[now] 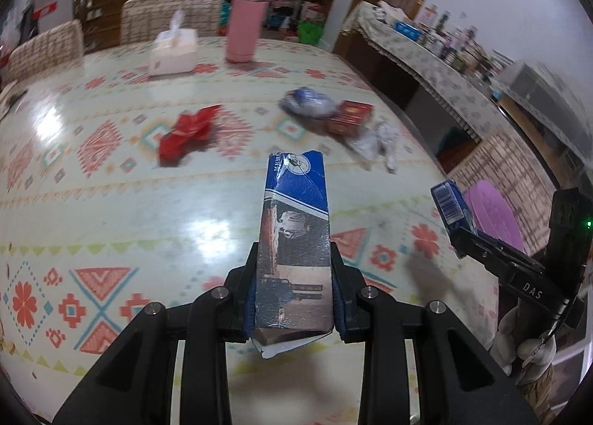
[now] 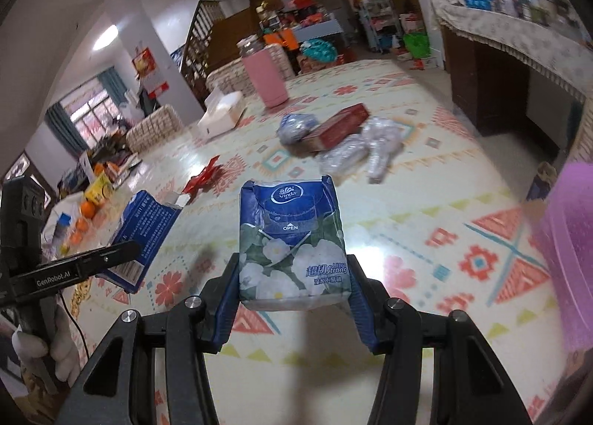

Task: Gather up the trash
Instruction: 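Carry the carton and tissue pack over the pink wastebasket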

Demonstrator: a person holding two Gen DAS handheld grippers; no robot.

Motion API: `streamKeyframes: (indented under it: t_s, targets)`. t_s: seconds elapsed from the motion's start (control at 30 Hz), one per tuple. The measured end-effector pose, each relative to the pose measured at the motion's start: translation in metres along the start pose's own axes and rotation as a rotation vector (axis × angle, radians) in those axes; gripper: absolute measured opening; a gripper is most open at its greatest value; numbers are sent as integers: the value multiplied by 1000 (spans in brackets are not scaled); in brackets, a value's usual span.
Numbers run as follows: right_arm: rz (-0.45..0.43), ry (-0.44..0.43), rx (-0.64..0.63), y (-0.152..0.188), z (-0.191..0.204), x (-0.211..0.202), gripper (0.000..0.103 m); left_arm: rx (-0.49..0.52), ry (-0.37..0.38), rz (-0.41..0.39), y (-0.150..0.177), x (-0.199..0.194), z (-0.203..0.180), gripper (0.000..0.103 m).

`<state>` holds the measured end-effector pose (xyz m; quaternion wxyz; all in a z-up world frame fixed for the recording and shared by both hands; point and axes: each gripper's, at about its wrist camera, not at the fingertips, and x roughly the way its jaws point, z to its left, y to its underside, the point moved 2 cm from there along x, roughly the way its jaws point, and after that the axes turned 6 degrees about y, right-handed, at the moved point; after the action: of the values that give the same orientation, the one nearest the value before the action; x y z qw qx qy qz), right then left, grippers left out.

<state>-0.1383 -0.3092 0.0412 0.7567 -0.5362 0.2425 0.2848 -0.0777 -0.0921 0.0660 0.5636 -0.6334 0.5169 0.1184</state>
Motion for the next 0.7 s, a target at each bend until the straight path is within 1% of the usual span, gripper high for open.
streamKeyframes:
  t_s: [0.17, 0.37, 0.57, 0.7]
  targets:
    - [-43, 23, 33, 9, -24, -24, 58, 79, 21, 15, -4, 9, -39, 30]
    - [-92, 59, 104, 15, -65, -51, 58, 172, 52, 32, -12, 25, -88, 30]
    - [-131, 111, 193, 26, -122, -84, 58, 235, 95, 33, -23, 41, -130, 30]
    - [-156, 152, 238, 34, -152, -106, 58, 270, 120, 48, -27, 57, -159, 30]
